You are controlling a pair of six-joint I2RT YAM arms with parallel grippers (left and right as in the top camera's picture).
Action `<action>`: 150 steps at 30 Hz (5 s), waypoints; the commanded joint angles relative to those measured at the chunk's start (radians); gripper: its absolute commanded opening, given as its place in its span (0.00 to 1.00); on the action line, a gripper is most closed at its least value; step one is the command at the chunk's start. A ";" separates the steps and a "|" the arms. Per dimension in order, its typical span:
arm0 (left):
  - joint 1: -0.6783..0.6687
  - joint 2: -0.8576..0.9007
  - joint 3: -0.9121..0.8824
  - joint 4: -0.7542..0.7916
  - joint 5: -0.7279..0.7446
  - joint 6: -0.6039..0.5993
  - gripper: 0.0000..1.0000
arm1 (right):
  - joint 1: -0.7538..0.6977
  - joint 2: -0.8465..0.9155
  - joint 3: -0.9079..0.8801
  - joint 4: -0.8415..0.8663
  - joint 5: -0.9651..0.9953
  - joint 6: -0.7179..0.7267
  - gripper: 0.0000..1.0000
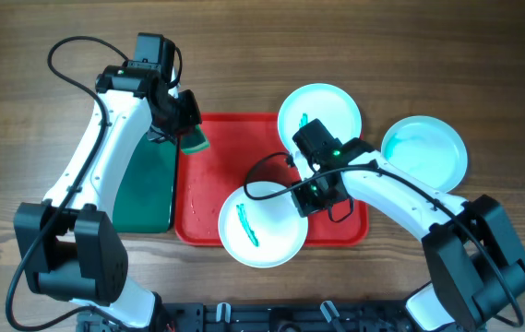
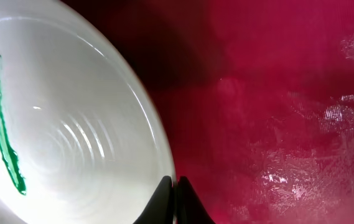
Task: Clean dirty plates on tray and stack at the side
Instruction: 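Grip the lower-right plate rim with right gripper and pull it left, then move sponge in left gripper onto the second plate, then scrub the second plate with the sponge in the left gripper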
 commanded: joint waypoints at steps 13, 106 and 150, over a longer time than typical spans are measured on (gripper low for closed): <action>-0.002 -0.021 0.004 -0.013 -0.013 -0.002 0.04 | 0.051 0.120 0.076 0.287 0.048 0.530 0.25; -0.272 0.027 -0.458 0.460 -0.166 -0.071 0.04 | 0.051 0.169 0.076 0.396 -0.045 0.494 0.04; -0.240 0.027 -0.457 0.463 0.283 0.019 0.04 | 0.051 0.169 0.076 0.402 -0.050 0.490 0.04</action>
